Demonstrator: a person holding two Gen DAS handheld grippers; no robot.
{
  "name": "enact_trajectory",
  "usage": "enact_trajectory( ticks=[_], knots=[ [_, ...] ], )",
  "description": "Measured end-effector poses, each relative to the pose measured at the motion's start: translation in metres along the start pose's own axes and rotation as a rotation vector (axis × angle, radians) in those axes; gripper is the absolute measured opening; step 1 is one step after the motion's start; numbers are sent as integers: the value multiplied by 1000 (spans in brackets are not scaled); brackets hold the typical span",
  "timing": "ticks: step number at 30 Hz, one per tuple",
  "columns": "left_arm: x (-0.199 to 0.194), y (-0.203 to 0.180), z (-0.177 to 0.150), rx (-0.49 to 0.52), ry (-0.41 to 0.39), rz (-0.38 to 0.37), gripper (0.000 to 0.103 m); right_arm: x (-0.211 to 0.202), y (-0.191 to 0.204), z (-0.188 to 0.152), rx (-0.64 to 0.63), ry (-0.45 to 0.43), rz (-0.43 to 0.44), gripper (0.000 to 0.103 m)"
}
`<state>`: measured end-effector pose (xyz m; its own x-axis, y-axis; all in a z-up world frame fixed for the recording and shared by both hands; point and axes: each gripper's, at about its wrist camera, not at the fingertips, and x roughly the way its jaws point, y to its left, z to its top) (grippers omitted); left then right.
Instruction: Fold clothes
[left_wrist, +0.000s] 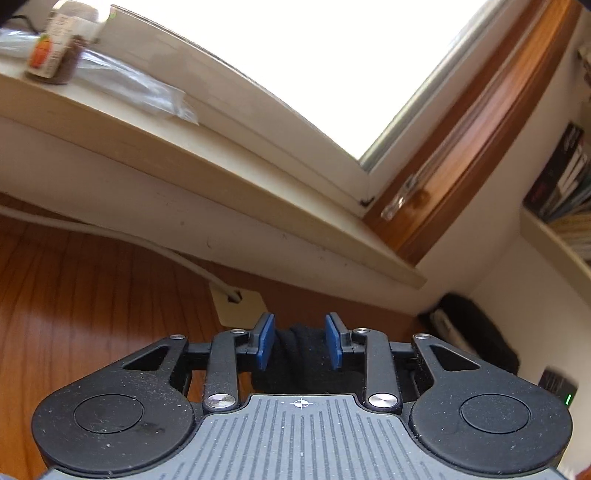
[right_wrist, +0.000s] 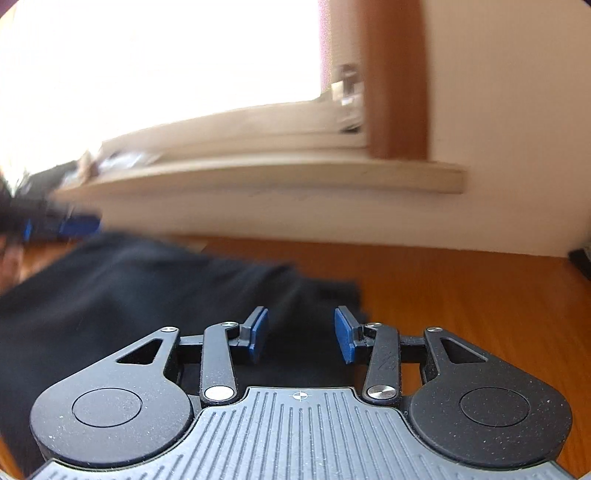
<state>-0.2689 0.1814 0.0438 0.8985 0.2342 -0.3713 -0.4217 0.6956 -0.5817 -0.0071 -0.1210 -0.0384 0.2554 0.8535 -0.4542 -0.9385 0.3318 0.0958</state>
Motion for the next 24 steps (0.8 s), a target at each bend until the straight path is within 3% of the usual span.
enact_trajectory(
  ticks=[2,4,6,7,9,13,18,19,20,21,24],
  knots=[
    [9,-2,-1,9,16,4,32,13,-12,12,42,24,1,41],
    [15,-4,-2,21,21,17,32,33,-23,20,79,102,18,42],
    [18,-4,-4,36,17,38,31,53,-32,25,114,170,30,50],
    [20,-5,-5,43,15,48,17,58,-36,27,137,180,30,50],
    [20,-5,-8,68,6,66,10,66,-47,30,205,202,70,51],
    [16,0,-14,79,-22,46,8,74,-62,28,301,228,133,59],
    [16,3,-14,84,-26,19,8,78,-77,24,444,199,192,60],
    [16,3,-14,86,-25,15,8,81,-76,25,444,200,202,57],
    [16,4,-14,88,-25,11,8,81,-75,26,442,196,209,36],
    [16,3,-14,93,-26,17,8,80,-73,27,437,184,210,5],
    [14,1,-17,112,-32,54,6,65,-73,34,412,124,177,4]
  ],
)
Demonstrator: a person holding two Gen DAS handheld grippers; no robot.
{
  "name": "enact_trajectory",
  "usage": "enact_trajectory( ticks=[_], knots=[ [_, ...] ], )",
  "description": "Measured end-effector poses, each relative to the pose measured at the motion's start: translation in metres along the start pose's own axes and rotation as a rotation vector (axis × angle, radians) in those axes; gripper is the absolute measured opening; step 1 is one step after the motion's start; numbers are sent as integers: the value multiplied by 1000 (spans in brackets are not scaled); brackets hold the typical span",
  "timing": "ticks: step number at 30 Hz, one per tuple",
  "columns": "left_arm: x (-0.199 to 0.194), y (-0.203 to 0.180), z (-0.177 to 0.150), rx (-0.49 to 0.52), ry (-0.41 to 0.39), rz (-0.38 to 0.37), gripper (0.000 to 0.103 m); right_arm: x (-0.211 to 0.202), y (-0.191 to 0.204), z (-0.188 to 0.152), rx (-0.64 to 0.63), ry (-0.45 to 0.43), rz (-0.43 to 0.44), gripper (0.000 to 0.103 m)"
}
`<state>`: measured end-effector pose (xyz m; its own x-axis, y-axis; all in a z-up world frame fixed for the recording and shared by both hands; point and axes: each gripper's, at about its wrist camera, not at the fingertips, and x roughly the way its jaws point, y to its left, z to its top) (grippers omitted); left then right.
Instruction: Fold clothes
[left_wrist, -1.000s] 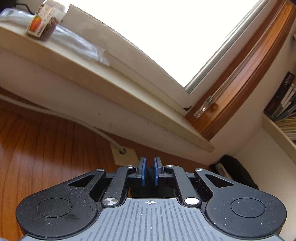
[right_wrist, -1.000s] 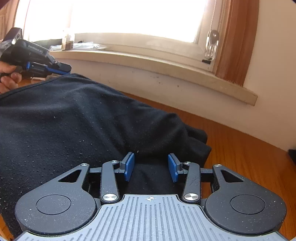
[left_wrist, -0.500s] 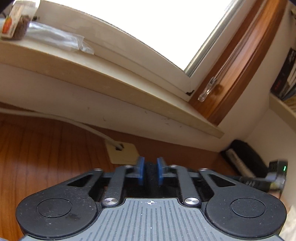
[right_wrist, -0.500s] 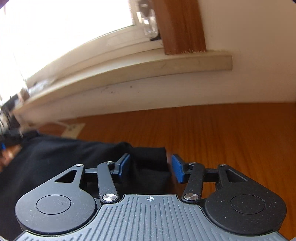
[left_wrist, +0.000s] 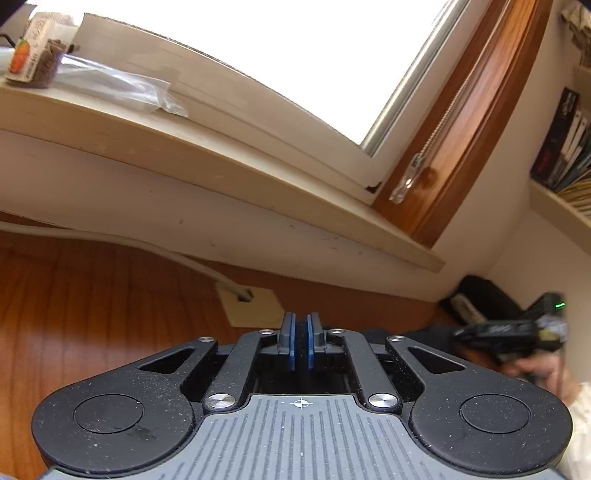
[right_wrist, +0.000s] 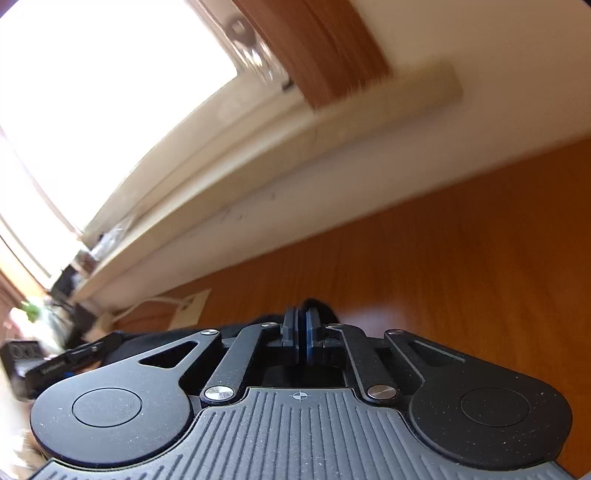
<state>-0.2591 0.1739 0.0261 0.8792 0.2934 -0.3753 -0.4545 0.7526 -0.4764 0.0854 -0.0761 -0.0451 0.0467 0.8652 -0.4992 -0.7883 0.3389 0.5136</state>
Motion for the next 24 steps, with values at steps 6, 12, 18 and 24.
enact_trajectory(
  ticks=[6,12,18,24],
  knots=[
    [-4,0,-2,-17,-21,0,7,-47,-14,10,25,-169,-114,2],
    [-1,6,2,-61,-2,-21,10,-43,16,7,-80,-98,-75,23],
    [-9,11,-1,-100,-55,-35,5,1,82,-27,-334,40,-69,32],
    [-35,16,3,-165,-175,-51,4,28,90,-57,-439,100,-138,29]
  ],
)
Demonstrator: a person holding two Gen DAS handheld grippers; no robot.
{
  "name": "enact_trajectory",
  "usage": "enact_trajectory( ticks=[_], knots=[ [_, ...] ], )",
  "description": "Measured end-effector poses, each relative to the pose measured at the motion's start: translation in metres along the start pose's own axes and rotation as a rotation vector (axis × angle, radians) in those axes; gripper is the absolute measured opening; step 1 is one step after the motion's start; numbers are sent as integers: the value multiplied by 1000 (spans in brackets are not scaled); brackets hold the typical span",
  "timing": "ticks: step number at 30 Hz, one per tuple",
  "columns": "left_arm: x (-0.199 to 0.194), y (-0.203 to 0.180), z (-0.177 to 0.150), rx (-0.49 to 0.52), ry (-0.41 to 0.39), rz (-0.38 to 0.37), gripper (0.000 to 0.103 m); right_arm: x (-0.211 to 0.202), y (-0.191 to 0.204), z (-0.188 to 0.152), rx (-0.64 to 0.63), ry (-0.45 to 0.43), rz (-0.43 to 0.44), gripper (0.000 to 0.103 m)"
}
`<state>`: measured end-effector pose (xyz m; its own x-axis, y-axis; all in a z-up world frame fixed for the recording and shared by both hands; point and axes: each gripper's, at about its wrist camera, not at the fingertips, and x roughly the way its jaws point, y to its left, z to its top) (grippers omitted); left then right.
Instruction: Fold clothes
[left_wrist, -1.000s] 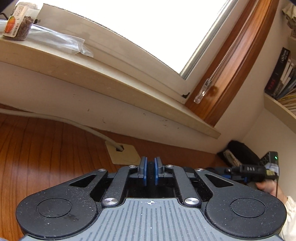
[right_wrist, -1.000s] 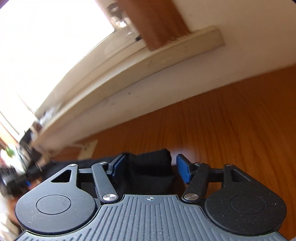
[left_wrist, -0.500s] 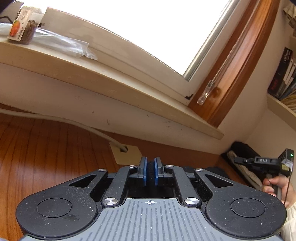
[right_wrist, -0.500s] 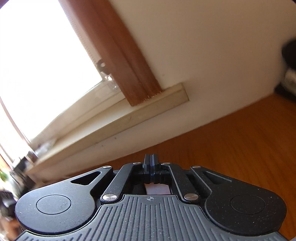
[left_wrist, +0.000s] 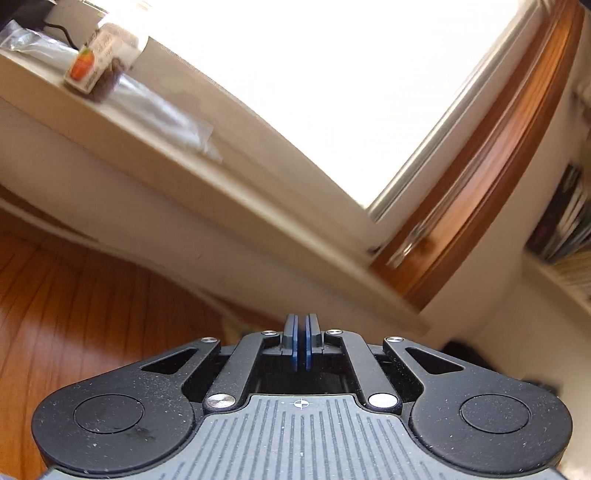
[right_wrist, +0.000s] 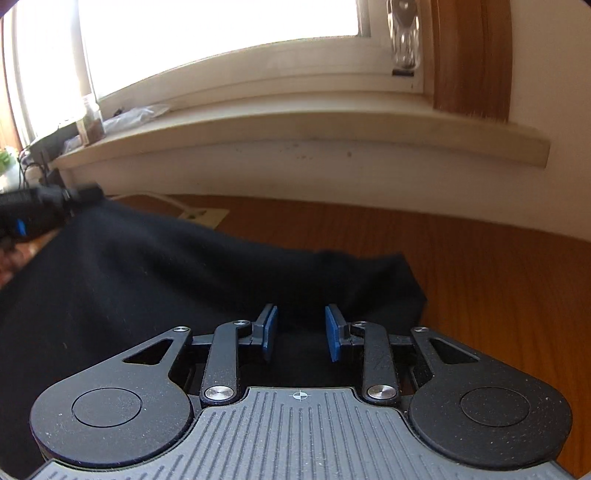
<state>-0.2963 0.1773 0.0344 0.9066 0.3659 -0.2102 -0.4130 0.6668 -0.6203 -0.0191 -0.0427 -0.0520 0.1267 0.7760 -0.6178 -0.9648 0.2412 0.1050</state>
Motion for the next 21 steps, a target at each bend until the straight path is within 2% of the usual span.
enact_trajectory(
  ticks=[2,4,8,10,11,14,17,21],
  knots=[
    [-13,0,5,9,-68,50,0,1,6,0,-27,-2,-23,28],
    [-23,10,13,-20,-66,65,0,9,5,3,-40,-3,-33,28],
    [-32,11,19,-2,12,60,1,0,6,2,-46,-12,-33,29],
    [-32,9,15,28,61,72,12,-16,9,-2,-71,-34,-46,32],
    [-32,7,12,51,82,84,14,-25,12,-5,-85,-47,-42,32],
    [-32,2,-6,124,146,99,15,-43,26,-14,-119,-72,-3,35],
    [-31,-4,-24,170,207,82,15,-58,38,-24,-146,-77,20,37],
    [-28,-17,-38,233,240,88,15,-82,51,-40,-139,-98,93,39]
  ],
)
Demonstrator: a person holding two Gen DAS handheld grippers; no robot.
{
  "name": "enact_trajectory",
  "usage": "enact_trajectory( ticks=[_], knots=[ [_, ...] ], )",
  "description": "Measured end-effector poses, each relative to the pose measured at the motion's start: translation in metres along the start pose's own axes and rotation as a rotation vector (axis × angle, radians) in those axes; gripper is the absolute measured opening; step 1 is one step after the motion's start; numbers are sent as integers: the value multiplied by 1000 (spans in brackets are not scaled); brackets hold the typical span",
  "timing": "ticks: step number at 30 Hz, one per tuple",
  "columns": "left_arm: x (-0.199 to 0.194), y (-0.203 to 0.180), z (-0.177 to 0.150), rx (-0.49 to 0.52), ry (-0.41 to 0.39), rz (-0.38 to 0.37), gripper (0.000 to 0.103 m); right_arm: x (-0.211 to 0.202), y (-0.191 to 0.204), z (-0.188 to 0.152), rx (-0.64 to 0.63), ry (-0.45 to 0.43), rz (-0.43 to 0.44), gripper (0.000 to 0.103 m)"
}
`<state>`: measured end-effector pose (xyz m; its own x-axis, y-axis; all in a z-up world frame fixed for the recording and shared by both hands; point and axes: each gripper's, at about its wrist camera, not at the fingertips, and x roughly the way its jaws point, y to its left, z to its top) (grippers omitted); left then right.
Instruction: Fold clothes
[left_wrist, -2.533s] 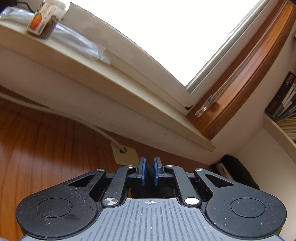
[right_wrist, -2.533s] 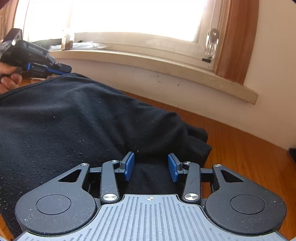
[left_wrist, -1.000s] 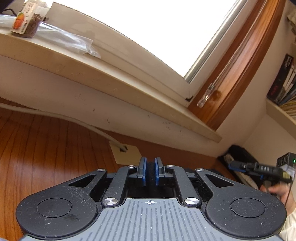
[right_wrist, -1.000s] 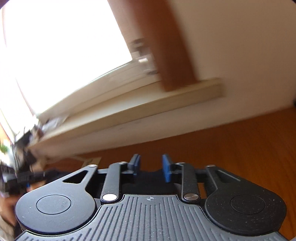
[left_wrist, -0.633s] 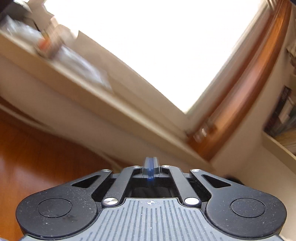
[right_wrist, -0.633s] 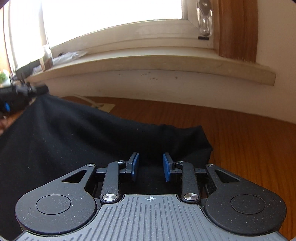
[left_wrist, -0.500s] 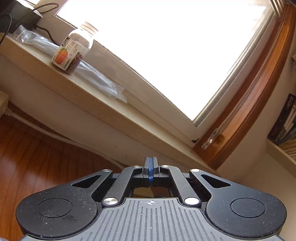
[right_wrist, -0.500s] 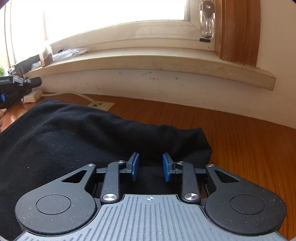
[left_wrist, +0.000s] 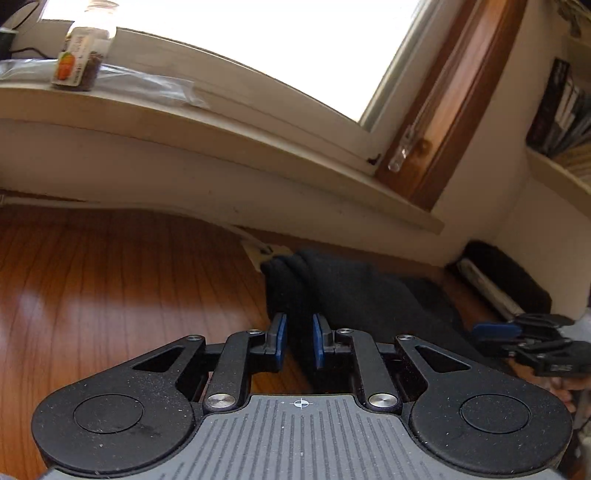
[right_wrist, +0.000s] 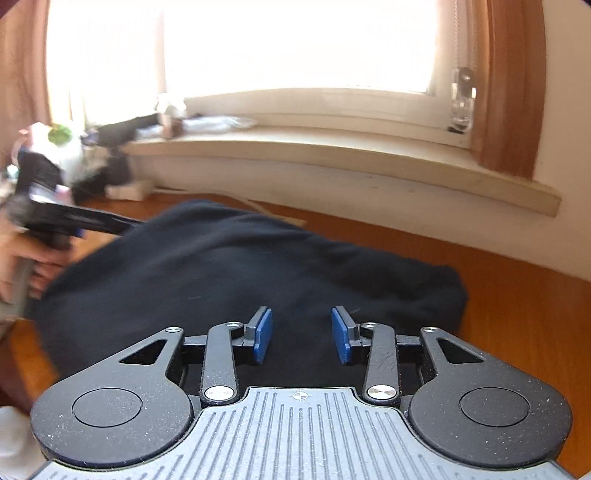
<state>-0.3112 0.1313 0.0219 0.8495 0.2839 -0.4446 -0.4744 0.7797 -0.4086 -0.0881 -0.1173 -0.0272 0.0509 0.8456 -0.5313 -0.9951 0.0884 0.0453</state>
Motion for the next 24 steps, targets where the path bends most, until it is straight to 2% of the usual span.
enact_trajectory(
  ticks=[9,12,16,19,24],
  knots=[
    [-7,1,3,-45,-58,8,15,-29,31,-26,19,-68,50,46],
    [-9,2,2,-60,-77,10,15,-23,43,-33,-23,-40,43,46],
    [-9,1,4,-54,-86,24,15,-13,47,-43,-148,-2,-4,45],
    [-9,2,6,-51,-93,25,15,-9,38,-42,-182,18,-34,44],
    [-5,0,11,-42,-102,13,15,-4,8,-38,-236,51,-149,45]
  ],
)
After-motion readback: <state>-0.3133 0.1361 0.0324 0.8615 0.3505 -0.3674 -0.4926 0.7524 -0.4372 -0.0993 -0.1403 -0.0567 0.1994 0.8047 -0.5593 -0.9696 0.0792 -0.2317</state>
